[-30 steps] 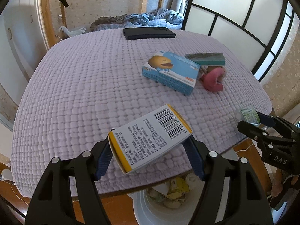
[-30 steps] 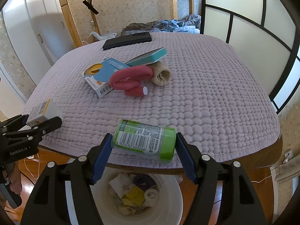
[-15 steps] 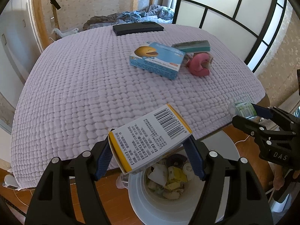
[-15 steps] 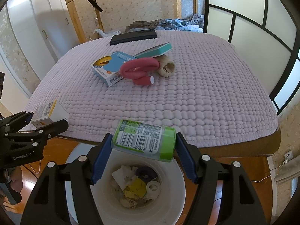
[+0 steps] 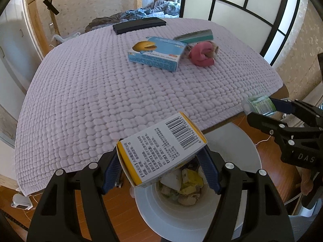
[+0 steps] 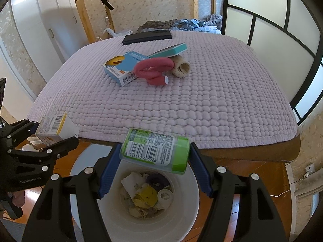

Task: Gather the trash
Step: 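Carry the medicine box in the left gripper while the right carries the green can over the bin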

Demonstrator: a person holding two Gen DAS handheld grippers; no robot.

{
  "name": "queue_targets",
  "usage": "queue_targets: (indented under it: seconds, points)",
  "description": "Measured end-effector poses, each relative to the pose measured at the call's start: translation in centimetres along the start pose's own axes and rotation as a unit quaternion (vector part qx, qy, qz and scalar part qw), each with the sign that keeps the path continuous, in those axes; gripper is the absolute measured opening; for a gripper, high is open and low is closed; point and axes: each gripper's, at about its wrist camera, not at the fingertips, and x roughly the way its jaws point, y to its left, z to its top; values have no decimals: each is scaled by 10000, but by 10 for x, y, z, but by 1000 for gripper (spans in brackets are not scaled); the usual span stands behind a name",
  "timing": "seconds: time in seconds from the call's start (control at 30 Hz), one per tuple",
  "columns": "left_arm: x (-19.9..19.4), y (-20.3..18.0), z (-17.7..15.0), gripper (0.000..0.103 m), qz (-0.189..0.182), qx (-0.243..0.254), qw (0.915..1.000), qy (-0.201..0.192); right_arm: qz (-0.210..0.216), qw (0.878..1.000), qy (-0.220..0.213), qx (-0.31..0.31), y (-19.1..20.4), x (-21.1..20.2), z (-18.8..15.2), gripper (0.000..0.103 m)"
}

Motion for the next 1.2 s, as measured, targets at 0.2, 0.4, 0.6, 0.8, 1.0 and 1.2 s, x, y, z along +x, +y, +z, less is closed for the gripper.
queue_targets:
  seconds: [0.2,0.4,0.6,0.8,1.0,1.2]
  points:
    - [2,-9,-6,71,142,160,9997,119,-2,10000,25,-77,4,0,-3,67]
    - [4,-16,-14,71,152,247,9993,239,29,9999,64,-118,6,-2,-7,67]
    - [7,-22,-20,71,238,343,9985,346,63,9998,119,-145,7,-1,-10,67]
    - [12,-31,-27,71,578,593,9957,423,68,9997,180,-163,7,4,-13,67]
    - [20,-40,-35,71,955,923,9901,460,57,9995,256,-178,6,9,-15,67]
    - [29,-42,-39,71,961,958,9891,570,67,9991,367,-210,5,14,-19,67]
